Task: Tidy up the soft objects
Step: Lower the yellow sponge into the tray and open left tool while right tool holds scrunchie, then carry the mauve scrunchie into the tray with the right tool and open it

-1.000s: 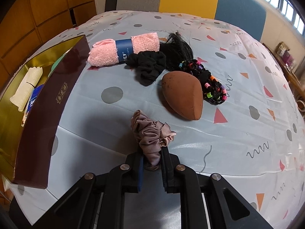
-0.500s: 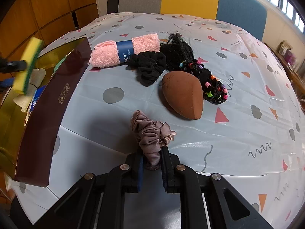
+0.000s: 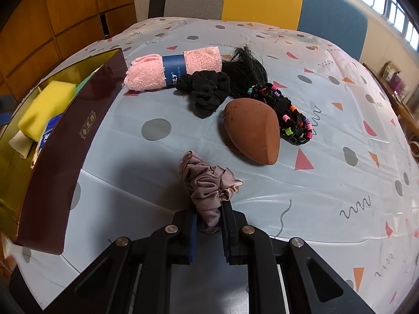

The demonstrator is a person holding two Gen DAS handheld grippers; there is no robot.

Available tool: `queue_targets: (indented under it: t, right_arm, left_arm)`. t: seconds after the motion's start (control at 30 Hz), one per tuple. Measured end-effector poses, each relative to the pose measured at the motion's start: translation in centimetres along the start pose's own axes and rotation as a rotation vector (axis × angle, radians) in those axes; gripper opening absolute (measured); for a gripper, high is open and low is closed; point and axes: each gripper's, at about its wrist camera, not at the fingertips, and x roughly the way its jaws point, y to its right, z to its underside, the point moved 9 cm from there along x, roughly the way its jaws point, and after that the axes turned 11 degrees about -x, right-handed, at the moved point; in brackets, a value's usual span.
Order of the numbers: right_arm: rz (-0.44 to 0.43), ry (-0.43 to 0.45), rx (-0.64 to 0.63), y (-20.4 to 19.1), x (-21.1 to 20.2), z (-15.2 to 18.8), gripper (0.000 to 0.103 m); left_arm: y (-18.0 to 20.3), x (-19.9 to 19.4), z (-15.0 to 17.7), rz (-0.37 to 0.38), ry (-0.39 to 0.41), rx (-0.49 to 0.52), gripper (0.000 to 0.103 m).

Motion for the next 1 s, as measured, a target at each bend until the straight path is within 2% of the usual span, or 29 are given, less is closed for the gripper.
queue_targets:
  t: [0.2,0.47,0.67,1.0]
  right_arm:
    - [0.014,0.001,-0.004,-0.2,0.1,0.1,0.015]
    - [0.035,0.013,-0.011,-0.4,0.0,0.3,0.015]
    - [0.068,0.04,-0.033,-0.6,-0.2,0.5,0.015]
    - [0.098,0.078,-0.031,-0.8,-0.5,0.8,0.016]
  left_arm:
    - [-0.9,-4.2,2.0,-0.048,0.087,0.061,0.081]
    - [-1.9,-7.9,3.6,-0.076,0.16,0.095,0.081]
    - [-2.7,-9.0,4.7,-0.091,0.182,0.105,0.081]
    - [-4.3,-8.9,5.6,-0.101,0.169,0.079,0.081]
